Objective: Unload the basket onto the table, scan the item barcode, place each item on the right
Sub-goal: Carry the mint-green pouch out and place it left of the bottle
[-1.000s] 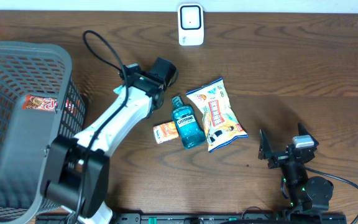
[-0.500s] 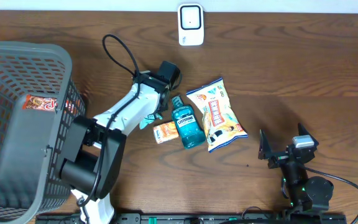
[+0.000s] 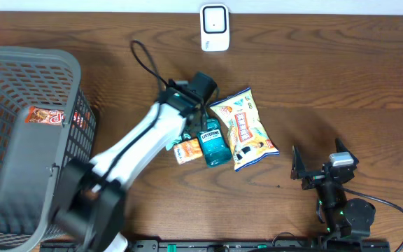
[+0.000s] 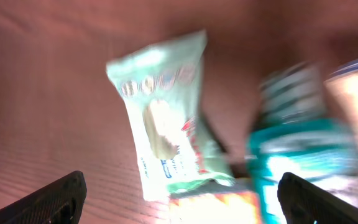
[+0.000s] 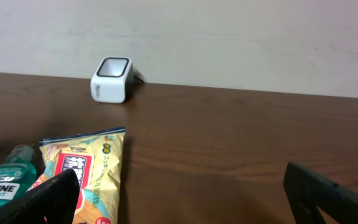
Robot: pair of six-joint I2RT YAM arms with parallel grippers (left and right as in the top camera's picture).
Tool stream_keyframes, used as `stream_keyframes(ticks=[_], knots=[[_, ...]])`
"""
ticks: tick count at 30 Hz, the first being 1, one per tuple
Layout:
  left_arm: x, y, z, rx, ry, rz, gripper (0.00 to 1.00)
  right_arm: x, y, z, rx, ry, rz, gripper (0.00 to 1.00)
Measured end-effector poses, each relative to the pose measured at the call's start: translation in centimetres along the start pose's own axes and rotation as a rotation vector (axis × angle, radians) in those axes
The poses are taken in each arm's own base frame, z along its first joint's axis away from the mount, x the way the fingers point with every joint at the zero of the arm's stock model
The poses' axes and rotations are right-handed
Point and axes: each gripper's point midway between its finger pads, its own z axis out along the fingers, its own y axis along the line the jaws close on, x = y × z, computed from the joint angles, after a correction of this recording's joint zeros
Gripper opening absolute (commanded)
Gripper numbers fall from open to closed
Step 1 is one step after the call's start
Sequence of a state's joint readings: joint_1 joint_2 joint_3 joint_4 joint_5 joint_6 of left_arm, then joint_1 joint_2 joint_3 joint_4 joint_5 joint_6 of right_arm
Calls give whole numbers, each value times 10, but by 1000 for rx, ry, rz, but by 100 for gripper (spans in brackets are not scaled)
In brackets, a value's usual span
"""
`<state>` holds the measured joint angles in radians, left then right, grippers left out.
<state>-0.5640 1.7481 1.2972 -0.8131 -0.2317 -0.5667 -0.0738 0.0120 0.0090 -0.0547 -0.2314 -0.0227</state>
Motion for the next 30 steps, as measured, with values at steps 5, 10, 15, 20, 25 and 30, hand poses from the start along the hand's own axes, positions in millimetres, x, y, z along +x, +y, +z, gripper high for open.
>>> stream_keyframes(ticks=[5, 10, 15, 20, 25, 30], knots=[[-51, 9, -123, 218, -301, -111, 98, 0, 0, 0, 0, 0, 0, 99], [-58, 50, -203, 321, -495, -211, 98, 0, 0, 0, 0, 0, 0, 99], [-55, 81, -237, 346, -585, -274, 98, 0, 0, 0, 0, 0, 0, 99], [-56, 98, -244, 311, -625, -310, 98, 0, 0, 0, 0, 0, 0, 99], [-64, 132, -250, 216, -677, -377, 98, 0, 0, 0, 0, 0, 0, 99], [-69, 189, -266, 100, -728, -517, 98, 0, 0, 0, 0, 0, 0, 99]])
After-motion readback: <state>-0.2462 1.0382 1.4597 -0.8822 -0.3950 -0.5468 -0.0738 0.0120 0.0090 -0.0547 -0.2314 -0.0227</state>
